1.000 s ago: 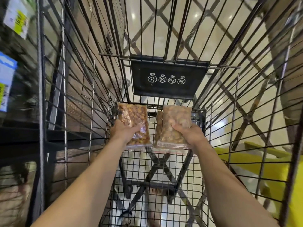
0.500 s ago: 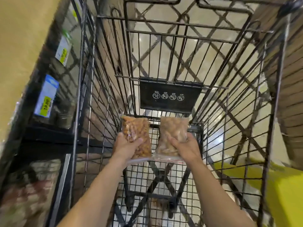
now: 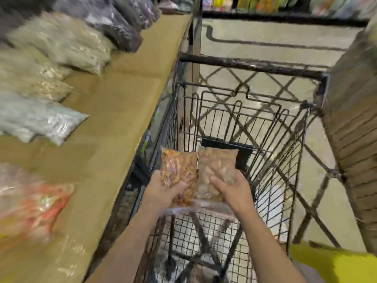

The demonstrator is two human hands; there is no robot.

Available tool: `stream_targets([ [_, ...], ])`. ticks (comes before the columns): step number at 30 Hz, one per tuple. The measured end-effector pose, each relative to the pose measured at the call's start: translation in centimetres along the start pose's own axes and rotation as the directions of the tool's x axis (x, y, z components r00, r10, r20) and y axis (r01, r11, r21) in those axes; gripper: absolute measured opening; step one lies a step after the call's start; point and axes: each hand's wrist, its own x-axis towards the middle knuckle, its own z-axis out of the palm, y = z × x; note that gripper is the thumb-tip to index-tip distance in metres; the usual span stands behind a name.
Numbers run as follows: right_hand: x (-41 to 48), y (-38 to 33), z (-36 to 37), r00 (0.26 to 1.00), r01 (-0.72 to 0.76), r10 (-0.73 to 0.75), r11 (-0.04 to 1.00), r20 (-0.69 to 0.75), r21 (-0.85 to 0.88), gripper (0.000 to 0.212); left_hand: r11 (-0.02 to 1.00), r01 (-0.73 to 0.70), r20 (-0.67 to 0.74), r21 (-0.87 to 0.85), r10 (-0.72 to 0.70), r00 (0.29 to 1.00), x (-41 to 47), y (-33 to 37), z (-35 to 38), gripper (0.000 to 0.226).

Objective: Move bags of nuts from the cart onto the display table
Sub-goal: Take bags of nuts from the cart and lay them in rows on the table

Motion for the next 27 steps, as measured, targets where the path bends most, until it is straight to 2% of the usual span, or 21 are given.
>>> stream_targets([
  [6,-7.0,-5.8,-0.3,0.991,0.102,-0.101,0.995,0.086,-0.010,0.069,0.989,-0.111,-0.026,-0.097,0.109,0.994,-8.9,4.0,-7.3,0.038],
  [9,-11.2,-8.5,0.4,0.977,0.179,-0.178,0.984,0.118,-0.003,0.057,0.974,-0.170,-0.114,-0.149,0.154,0.981,-13.0,4.1,-11.1,0.039],
  [10,-12.8,-9.2,0.7,0.970,0.204,-0.203,0.979,0.134,0.007,0.053,0.969,-0.188,-0.154,-0.158,0.164,0.974,-14.5,3.7,-12.4,0.046],
  [13,-17.5,-11.3,2.1,0.947,0.271,-0.270,0.962,0.172,0.018,0.057,0.964,-0.204,-0.197,-0.173,0.169,0.966,-19.8,2.6,-16.2,0.085],
  [16,-22.2,-13.1,3.7,0.917,0.330,-0.331,0.943,0.224,0.046,0.080,0.944,-0.234,-0.245,-0.232,0.176,0.953,-25.5,1.6,-19.6,0.094],
  [18,-24.9,-14.2,4.9,0.900,0.344,-0.351,0.936,0.258,0.075,0.082,0.937,-0.250,-0.283,-0.246,0.177,0.943,-29.1,0.9,-21.7,0.075],
  [20,-27.6,-15.5,6.3,0.861,0.385,-0.394,0.918,0.322,0.093,0.063,0.933,-0.272,-0.345,-0.236,0.182,0.921,-32.2,-0.3,-23.7,0.056],
  [22,-30.3,-16.8,7.7,0.823,0.428,-0.433,0.898,0.367,0.100,0.056,0.927,-0.288,-0.425,-0.238,0.167,0.889,-35.0,-1.3,-25.7,0.054],
  [24,-32.7,-18.0,9.1,0.791,0.431,-0.446,0.892,0.419,0.136,0.055,0.928,-0.283,-0.481,-0.241,0.140,0.866,-37.6,-2.2,-27.5,0.066],
  [27,-35.7,-19.5,11.6,0.728,0.444,-0.465,0.880,0.504,0.170,0.052,0.910,-0.306,-0.545,-0.280,0.112,0.831,-41.3,-3.5,-30.1,0.053],
])
